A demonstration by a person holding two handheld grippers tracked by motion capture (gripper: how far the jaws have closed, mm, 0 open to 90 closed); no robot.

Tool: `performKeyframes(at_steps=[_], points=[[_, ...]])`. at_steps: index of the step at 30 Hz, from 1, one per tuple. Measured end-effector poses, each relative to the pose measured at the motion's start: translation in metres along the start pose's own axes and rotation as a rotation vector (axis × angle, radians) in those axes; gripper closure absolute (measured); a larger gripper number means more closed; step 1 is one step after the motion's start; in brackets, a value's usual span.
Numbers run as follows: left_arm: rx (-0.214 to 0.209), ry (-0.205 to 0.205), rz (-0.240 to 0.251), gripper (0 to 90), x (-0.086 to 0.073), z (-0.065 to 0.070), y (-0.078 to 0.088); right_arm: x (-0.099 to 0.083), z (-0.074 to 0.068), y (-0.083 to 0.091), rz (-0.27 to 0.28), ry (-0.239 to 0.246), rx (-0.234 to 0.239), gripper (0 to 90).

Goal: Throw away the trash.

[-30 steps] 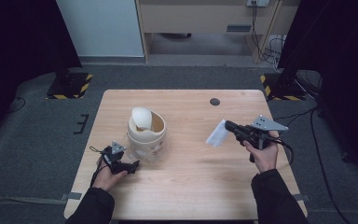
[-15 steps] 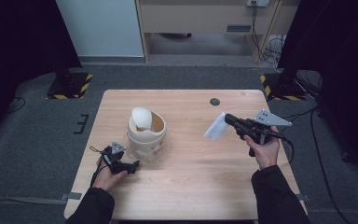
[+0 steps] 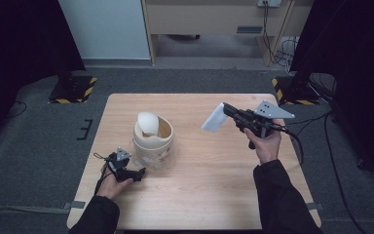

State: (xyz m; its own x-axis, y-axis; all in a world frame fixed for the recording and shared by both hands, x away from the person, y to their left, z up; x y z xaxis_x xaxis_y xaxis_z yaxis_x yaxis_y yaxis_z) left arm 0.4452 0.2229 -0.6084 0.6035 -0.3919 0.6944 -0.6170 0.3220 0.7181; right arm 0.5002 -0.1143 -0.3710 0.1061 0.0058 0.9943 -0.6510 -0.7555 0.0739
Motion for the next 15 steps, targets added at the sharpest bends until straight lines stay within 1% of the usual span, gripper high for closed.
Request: performKeyframes(at_steps=[1, 2, 4, 5, 6, 7, 8, 15], points=[[0.001, 0.0, 0.0, 0.0, 0.0, 0.0, 0.0, 0.0, 0.0, 0.0, 0.0, 0.0, 0.0, 87.4], [0.0, 0.0, 0.0, 0.0, 0.0, 0.0, 0.0, 0.003, -0.004, -0.007, 0.003, 0.004, 0.012, 87.4], [0.0, 0.0, 0.0, 0.0, 0.0, 0.0, 0.0, 0.004, -0.006, -0.01, 0.003, 0.005, 0.018, 87.4], [0.0, 0.0, 0.0, 0.0, 0.0, 0.0, 0.0, 0.006, -0.01, -0.016, 0.004, 0.011, 0.028, 87.4], [0.0, 0.0, 0.0, 0.0, 0.0, 0.0, 0.0, 0.006, -0.01, -0.016, 0.004, 0.011, 0.028, 87.4], [0.0, 0.0, 0.0, 0.0, 0.0, 0.0, 0.0, 0.009, -0.014, -0.022, 0.005, 0.01, 0.037, 87.4], [0.0, 0.0, 0.0, 0.0, 0.0, 0.0, 0.0, 0.009, -0.014, -0.022, 0.005, 0.01, 0.037, 87.4], [0.0, 0.0, 0.0, 0.0, 0.0, 0.0, 0.0, 0.019, -0.027, -0.041, 0.015, 0.019, 0.057, 87.4]])
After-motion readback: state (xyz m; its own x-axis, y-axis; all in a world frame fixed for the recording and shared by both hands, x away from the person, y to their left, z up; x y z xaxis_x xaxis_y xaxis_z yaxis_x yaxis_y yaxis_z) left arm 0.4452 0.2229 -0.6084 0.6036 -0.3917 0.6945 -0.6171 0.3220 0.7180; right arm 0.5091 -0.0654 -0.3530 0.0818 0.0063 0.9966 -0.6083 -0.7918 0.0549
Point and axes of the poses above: each handheld gripper's, and its own axes: y roughly backward along the jaws, x roughly out of its top, z roughly to its right, the point moved 10 cm from there along -y, roughly forward along the jaws, and after that the axes turned 4 degrees about -y, right-handed, at the moved point
